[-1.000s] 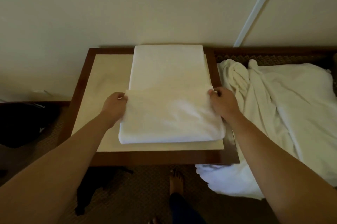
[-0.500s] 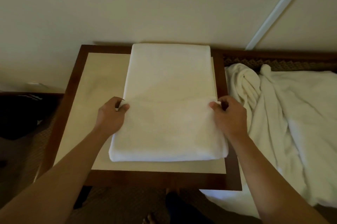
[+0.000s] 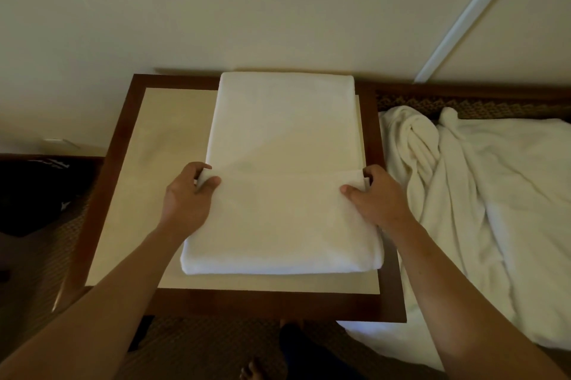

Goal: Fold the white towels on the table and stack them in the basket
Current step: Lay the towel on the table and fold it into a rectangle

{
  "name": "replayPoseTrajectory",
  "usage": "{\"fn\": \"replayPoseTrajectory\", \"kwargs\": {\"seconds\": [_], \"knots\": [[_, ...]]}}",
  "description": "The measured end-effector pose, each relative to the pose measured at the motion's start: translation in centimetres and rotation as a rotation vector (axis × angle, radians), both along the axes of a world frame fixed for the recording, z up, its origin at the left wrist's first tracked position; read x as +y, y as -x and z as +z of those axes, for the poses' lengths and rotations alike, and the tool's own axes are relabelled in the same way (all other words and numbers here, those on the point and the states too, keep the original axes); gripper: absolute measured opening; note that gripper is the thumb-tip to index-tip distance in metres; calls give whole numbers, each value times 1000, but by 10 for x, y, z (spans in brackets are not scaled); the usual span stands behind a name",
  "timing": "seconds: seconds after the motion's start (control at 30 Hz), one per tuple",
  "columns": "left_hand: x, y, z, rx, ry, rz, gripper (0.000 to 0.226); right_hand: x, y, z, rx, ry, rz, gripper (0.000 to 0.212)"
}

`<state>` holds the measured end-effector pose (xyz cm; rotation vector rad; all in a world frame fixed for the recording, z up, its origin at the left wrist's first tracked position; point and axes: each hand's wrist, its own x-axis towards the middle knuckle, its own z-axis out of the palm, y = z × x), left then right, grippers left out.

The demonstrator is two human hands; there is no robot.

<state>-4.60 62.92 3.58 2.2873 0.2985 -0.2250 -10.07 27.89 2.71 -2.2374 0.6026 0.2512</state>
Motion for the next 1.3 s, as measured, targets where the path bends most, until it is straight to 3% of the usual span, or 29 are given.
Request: {"fn": "replayPoseTrajectory", "kwargs": {"seconds": [0.13,0.3,0.4,0.53,0.67,0.77,0.97,1.07,1.17,1.23,1.3], "knots": [[2,0,-1,-18,12,21,10,3,-2,5,1,-29,59,30],[-1,-10,11,-128,36,36,8,-4,-3,18,-162,-277,-81,7],[-7,-40,14,-134,24,-11,24,-5,-19,22,-230,-226,-123,14],[-10,-57,9,30,-18,-81,55,-5,-39,6,-94,-159,-141,35],[-9,-15,12,10,-35,28,56,3,-10,8,-44,-140,-176,56],[-3,36,-3,42,-172,-8,55,20,27,3,-37,-61,-101,68],[1,51,-20,-3,-132,60,37,28,33,-7,-97,58,-121,63],[-2,55,-16,7,-241,56,39,30,34,-4,-83,295,-97,68],[-13,61,-6,-235,-474,-90,46,45,43,7,-207,584,67,63],[-35,60,-2,-353,-441,-325,47,70,43,11,-223,548,375,61],[-56,57,-8,-287,-457,-626,51,89,43,0,-158,498,612,63]]}}
